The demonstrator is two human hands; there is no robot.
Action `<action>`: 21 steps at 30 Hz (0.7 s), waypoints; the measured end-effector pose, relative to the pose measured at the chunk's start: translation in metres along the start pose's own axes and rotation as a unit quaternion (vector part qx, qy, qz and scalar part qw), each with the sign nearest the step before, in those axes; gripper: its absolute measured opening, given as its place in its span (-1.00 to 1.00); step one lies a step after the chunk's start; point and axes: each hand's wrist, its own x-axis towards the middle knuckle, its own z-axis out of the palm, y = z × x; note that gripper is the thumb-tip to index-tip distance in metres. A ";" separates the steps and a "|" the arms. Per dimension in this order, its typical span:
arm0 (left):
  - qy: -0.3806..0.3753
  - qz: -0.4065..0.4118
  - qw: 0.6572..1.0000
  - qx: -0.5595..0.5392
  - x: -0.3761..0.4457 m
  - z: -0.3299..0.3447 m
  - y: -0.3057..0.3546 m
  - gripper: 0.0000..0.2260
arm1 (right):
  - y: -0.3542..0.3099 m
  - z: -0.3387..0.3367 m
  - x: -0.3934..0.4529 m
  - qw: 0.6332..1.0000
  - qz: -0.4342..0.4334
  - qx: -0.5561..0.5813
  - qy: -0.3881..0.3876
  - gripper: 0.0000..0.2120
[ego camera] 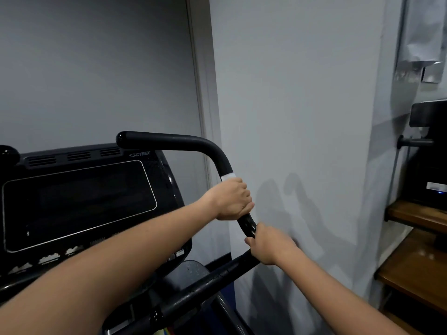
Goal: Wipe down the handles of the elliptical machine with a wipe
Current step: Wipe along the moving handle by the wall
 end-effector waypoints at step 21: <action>-0.135 -0.072 0.985 0.085 0.017 -0.018 -0.033 -0.69 | 0.006 -0.007 -0.004 0.998 -0.013 0.054 -0.022 -0.59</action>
